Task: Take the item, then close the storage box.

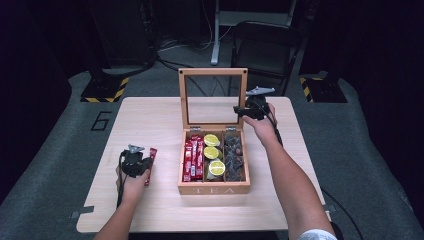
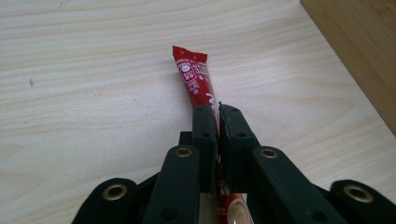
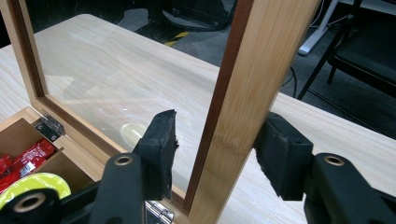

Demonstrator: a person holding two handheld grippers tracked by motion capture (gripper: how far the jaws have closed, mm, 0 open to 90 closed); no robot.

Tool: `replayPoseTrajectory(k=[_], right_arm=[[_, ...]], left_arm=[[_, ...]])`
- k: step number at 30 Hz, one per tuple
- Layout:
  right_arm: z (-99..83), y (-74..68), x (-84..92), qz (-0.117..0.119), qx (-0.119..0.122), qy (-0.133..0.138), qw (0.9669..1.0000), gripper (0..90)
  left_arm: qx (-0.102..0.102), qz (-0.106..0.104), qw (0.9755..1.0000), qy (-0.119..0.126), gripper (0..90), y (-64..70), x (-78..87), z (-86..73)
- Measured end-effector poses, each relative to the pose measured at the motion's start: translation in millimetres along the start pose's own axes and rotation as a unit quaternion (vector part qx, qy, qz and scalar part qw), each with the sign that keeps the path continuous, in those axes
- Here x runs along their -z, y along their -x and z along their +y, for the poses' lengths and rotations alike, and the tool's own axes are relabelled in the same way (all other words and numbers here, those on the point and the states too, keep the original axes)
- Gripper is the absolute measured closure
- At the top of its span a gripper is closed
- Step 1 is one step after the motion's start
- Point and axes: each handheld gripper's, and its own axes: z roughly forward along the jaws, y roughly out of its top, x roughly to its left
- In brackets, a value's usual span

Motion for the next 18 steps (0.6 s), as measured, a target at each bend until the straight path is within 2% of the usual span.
replayPoseTrajectory(k=[1, 2, 5, 6, 8, 11, 12, 18], right_arm=[[0.2, 0.4, 0.2, 0.000, 0.002, 0.001, 1.0000, 48.6], [0.2, 0.5, 0.3, 0.001, 0.001, 0.001, 1.0000, 48.6], [-0.2, 0.3, 0.3, 0.002, -0.004, 0.001, 1.0000, 48.5], [-0.1, 0.6, 0.1, 0.002, 0.000, 0.002, 1.0000, 48.5], [0.2, 0.4, 0.3, 0.001, 0.001, 0.001, 1.0000, 48.4], [0.1, 0.3, 0.6, 0.002, 0.001, 0.001, 1.0000, 48.5], [0.2, 0.6, 0.6, 0.002, 0.003, 0.001, 1.0000, 48.4], [0.2, 0.5, 0.5, 0.002, 0.001, 0.002, 1.0000, 48.4]], left_arm=[[0.003, 0.005, 1.0000, 0.003, 81.4, 0.7, 0.0, -0.2], [-0.003, 0.007, 1.0000, 0.004, 78.4, -0.8, 0.9, 0.0], [0.007, 0.010, 0.9999, 0.011, 70.6, -1.4, 3.8, 0.4], [0.010, 0.012, 0.9996, 0.022, 68.1, -1.2, 4.1, 0.5], [0.014, 0.010, 0.9996, 0.021, 63.6, -1.1, 6.0, 1.3], [0.005, 0.008, 0.9998, 0.018, 55.1, -1.9, 8.3, 5.1], [0.013, 0.008, 0.9996, 0.024, 53.9, -0.5, 9.7, 6.0], [0.008, 0.000, 0.9995, 0.032, 48.9, 0.9, 20.4, 15.1]])
